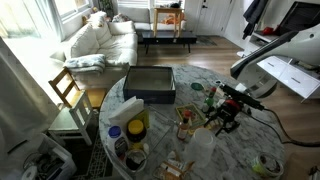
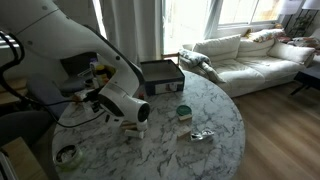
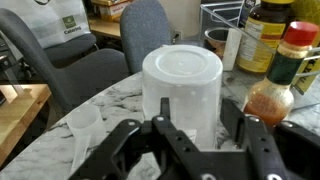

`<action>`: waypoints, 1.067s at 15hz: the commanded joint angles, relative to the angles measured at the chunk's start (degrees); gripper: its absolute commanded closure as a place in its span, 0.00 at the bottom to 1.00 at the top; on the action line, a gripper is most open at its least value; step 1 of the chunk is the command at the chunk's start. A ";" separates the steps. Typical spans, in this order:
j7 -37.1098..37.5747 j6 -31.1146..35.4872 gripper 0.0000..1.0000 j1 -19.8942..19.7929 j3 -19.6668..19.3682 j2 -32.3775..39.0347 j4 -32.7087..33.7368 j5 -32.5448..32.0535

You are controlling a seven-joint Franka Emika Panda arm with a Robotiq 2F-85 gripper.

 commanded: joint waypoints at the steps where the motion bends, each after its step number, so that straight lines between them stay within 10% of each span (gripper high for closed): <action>1: -0.28 -1.41 0.11 -0.14 -0.13 0.55 0.79 0.84; 16: 1.14 -1.28 0.00 6.12 2.41 -2.00 2.99 -7.71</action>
